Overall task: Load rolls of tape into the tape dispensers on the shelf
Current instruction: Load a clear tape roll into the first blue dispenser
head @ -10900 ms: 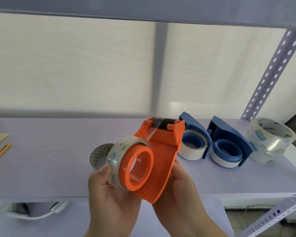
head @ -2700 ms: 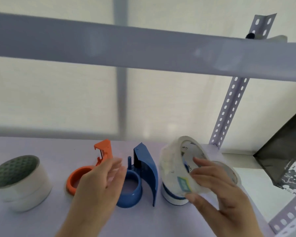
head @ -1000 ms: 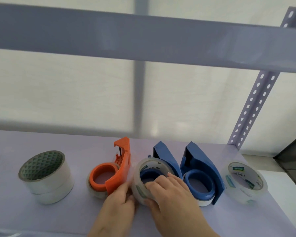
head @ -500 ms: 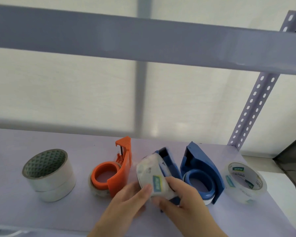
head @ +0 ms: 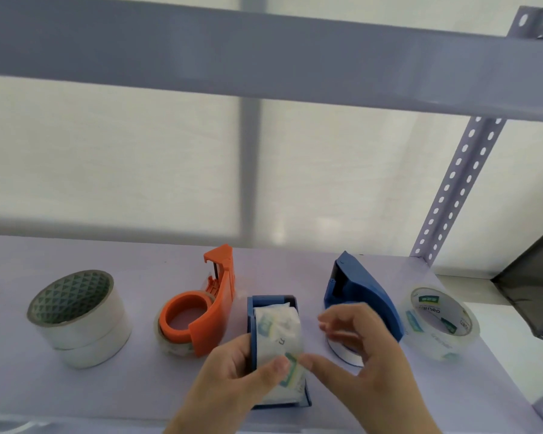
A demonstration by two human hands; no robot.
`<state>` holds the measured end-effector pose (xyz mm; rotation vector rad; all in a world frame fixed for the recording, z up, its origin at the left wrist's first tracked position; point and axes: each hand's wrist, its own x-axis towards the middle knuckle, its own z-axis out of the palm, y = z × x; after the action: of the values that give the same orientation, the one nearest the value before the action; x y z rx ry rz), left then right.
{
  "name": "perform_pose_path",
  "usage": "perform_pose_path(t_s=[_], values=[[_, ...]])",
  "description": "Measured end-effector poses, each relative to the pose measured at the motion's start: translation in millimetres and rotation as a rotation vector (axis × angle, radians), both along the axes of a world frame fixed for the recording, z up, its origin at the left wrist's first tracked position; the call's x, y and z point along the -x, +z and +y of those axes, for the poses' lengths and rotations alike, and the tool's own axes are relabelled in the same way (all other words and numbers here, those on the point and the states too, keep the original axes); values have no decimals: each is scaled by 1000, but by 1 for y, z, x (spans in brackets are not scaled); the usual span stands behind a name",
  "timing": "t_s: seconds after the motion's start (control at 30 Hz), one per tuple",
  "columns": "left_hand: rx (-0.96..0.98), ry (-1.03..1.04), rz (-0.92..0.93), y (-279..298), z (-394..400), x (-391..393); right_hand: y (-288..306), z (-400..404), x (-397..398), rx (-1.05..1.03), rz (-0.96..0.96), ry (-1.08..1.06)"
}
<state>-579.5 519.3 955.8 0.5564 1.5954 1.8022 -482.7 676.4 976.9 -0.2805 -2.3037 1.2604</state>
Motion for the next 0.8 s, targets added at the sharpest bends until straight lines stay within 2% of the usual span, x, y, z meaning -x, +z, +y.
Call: perform_pose_path(t_s=[0.1, 0.3, 0.4, 0.53, 0.6, 0.63, 0.73, 0.8], values=[[12, -25, 36, -1, 0, 1, 6, 4, 4, -270, 45, 41], [21, -40, 102, -4, -2, -1, 12, -4, 14, -630, 126, 131], [28, -40, 131, -6, -3, -3, 14, -7, 18, -708, 217, 153], [68, -64, 223, -10, -4, -11, 19, -8, 23, -511, 271, 79], [85, -86, 211, -9, -5, -17, 23, -8, 26, -429, 261, 7], [98, -98, 201, -9, -6, -18, 26, -6, 27, -328, 251, -47], [222, -87, 240, -12, -2, -20, 40, 2, 32, 164, 164, -195], [273, -60, 260, -15, -1, -17, 43, 7, 36, 348, 79, -199]])
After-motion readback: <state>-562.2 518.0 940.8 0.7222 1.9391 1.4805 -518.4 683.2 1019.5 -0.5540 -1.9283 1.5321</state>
